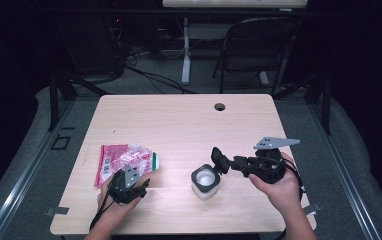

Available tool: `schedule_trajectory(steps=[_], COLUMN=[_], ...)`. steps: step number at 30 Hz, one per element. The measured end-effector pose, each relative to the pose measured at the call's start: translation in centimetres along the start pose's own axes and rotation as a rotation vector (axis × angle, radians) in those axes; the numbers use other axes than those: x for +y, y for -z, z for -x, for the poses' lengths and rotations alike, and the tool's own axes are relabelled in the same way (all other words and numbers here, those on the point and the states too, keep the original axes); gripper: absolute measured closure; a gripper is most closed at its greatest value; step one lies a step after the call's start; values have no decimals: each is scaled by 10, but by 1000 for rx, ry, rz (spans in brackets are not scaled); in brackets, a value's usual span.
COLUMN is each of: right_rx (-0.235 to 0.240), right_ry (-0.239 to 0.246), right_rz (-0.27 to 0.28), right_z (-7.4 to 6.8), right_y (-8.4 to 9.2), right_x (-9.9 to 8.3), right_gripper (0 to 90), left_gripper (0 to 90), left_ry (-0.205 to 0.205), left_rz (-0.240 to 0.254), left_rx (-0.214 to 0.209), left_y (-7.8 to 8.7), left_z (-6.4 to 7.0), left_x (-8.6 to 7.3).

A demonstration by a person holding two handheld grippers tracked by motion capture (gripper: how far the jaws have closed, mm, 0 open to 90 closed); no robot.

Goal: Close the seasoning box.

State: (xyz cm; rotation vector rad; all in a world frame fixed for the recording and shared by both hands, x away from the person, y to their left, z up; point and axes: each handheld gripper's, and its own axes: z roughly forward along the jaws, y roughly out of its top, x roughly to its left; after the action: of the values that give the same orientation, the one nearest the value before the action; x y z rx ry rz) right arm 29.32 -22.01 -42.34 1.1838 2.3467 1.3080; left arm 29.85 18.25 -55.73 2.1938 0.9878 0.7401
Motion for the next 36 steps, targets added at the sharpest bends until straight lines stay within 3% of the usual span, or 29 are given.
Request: schedule_trajectory(steps=[10,20,36], right_rx=[-41,-89,-111], right_ry=[-19,-58,-77], right_rz=[-16,-26,-40], right_z=[10,22,36], right_y=[1,-5,-30], right_x=[-3,-8,-17], right_gripper=[766,900,900], left_gripper=[377,378,380], left_ry=[7,5,2], left_rz=[12,16,8], left_rx=[7,9,9], left_y=[2,2,1], left_z=[-2,-1,0], left_x=[0,1,1])
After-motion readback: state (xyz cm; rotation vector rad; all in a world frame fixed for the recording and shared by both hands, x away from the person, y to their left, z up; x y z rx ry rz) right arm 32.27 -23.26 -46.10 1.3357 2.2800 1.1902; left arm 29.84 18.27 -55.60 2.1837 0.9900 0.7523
